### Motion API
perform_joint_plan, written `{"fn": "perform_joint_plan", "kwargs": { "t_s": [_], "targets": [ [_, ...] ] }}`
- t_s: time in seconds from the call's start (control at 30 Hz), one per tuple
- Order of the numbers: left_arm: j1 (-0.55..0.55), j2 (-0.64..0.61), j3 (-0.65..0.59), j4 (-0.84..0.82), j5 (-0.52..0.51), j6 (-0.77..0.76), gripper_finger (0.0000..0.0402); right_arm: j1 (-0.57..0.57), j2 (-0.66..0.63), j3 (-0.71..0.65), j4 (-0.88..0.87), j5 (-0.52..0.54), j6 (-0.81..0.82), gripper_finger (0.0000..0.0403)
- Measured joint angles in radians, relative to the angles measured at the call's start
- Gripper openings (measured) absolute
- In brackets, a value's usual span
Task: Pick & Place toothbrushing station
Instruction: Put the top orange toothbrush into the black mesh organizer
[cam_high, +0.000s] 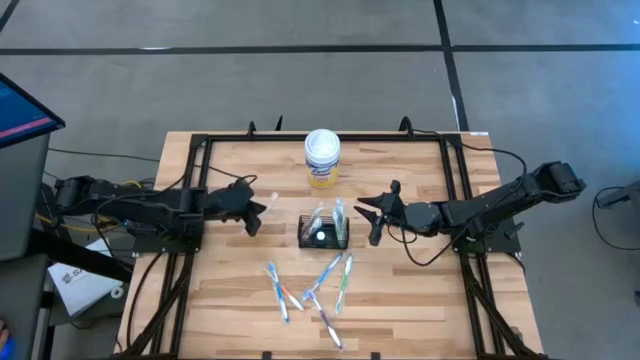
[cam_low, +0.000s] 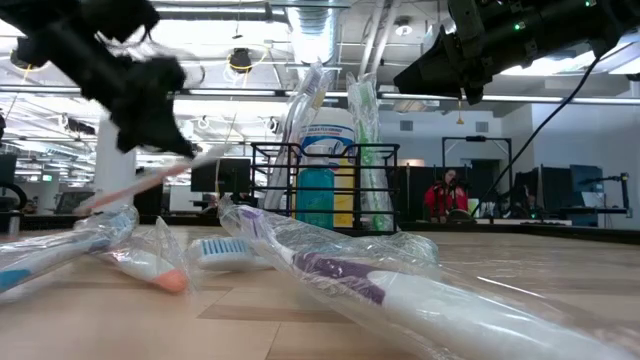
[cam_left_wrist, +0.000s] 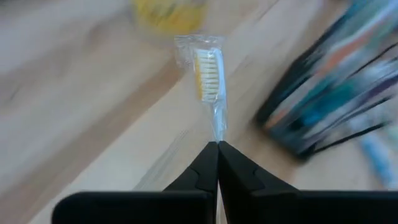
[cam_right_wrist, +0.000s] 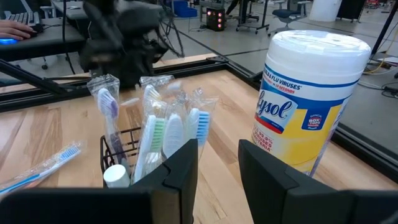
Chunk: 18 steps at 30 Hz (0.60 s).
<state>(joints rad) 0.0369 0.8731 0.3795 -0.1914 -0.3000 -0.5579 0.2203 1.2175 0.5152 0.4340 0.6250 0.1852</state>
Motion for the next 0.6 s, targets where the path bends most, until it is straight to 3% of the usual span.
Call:
{"fn": "perform_joint_plan", "kwargs": {
  "t_s": [0.6],
  "targets": [
    [-0.098, 0.049, 0.001, 0.682, 0.001, 0.315, 0.0, 0.0, 0.0, 0.0, 0.0, 0.0, 0.0, 0.0107]
  ]
}}
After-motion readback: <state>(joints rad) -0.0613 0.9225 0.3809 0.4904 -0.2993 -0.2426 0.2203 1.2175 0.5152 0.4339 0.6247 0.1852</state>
